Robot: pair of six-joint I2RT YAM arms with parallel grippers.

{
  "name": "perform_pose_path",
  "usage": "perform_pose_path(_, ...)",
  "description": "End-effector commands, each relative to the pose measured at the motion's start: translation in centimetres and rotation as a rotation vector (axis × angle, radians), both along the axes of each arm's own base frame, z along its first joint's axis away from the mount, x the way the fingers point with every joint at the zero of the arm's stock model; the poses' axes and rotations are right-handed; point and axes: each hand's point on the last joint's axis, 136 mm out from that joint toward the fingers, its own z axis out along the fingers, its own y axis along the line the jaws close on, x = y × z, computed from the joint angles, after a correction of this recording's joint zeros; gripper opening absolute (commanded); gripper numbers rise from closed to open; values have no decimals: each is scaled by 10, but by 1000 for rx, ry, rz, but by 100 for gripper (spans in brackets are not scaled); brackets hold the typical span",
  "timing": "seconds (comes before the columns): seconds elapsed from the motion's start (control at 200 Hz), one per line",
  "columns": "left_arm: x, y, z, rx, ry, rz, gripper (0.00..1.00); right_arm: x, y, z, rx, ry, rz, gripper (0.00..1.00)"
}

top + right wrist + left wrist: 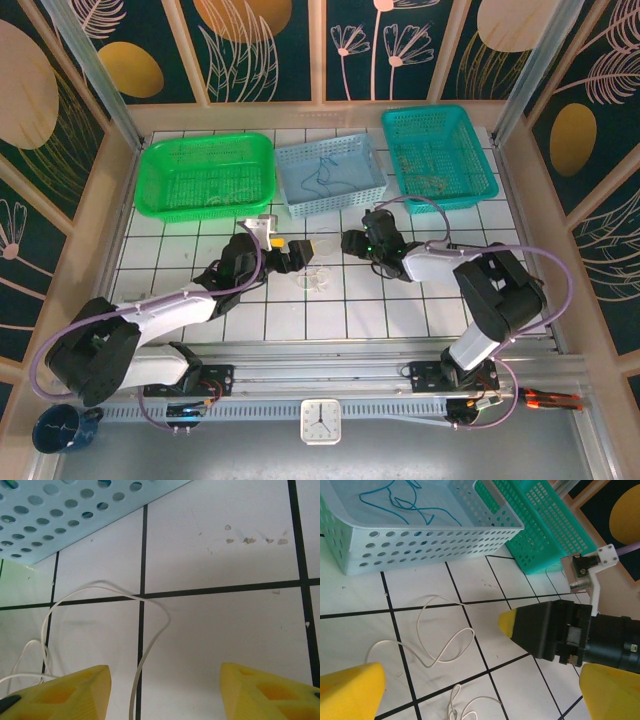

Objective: Untangle the cables

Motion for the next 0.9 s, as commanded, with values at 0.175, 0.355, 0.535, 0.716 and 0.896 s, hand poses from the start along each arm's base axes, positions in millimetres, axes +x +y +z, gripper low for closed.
perform_pose_path(0.175,4,4,14,-22,-22,29,99,24,8,5,-29,-58,-22,55)
perform_pose_path(0.355,3,5,14,-25,-24,31,99,28,11,1,-36,-49,-16,48)
perform_pose_path(0.535,3,6,14,-23,-26,32,99,29,9,3,-40,-53,-16,7)
perform_pose_path(0.716,3,6,16,-22,-36,30,99,30,6,32,-11,-94,-13,0)
perform_pose_path(0.896,3,5,21,-14,-64,15,99,28,7,101,60,-207,10,0)
